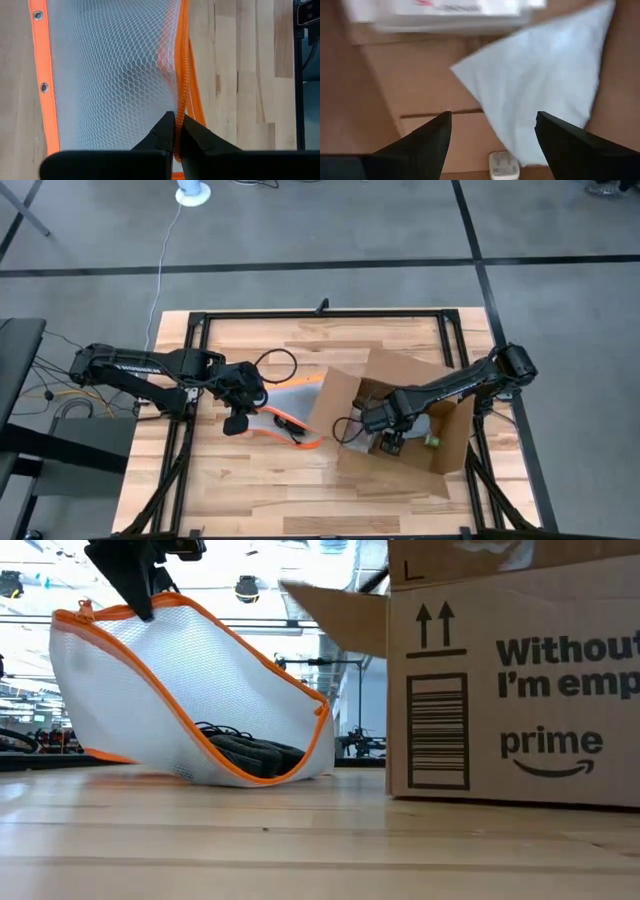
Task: Unpack boxes
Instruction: Put the white plastic bag into the white zip bag
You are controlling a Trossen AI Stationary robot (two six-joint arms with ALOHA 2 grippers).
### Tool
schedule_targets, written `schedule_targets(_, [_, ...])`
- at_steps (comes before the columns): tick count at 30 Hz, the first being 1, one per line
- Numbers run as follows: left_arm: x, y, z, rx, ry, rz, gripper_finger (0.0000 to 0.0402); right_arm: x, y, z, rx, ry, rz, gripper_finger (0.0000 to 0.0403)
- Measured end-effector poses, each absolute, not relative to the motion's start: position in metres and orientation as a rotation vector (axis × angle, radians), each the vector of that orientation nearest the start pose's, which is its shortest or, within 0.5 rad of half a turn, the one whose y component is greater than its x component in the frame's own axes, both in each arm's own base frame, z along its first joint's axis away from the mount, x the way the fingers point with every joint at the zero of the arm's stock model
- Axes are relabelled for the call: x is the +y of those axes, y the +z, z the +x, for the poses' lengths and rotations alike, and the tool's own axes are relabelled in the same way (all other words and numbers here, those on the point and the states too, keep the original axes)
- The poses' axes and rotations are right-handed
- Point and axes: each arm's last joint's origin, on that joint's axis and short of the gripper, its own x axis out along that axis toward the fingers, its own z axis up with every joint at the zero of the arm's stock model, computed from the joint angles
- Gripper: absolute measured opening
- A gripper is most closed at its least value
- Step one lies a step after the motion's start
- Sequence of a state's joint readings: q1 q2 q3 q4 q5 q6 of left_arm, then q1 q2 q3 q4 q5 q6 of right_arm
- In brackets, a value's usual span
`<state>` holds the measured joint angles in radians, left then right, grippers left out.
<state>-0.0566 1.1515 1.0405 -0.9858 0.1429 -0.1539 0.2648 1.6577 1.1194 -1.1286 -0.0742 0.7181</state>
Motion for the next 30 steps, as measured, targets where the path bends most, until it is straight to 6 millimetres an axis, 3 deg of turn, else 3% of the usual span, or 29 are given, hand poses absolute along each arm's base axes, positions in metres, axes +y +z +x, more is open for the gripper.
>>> schedule_targets(8, [-0.016, 0.291, 0.205, 1.120, -0.100, -0.171, 0.0000, 0.077, 0.181, 0.253, 1.577, -0.820, 0.704, 0.0269])
schedule_targets(12, [-0.016, 0.291, 0.205, 1.117, -0.107, -0.160, 0.0000, 0.083, 0.171, 0.258, 1.402, -0.902, 0.820, 0.0269])
schedule_targets(20, [-0.016, 0.291, 0.206, 1.106, -0.116, -0.147, 0.0000, 0.076, 0.148, 0.235, 1.387, -1.108, 0.800, 0.0269])
schedule_targets(30, [-0.016, 0.292, 0.207, 1.101, -0.100, -0.176, 0.0000, 0.069, 0.126, 0.220, 1.331, -1.113, 0.771, 0.0270])
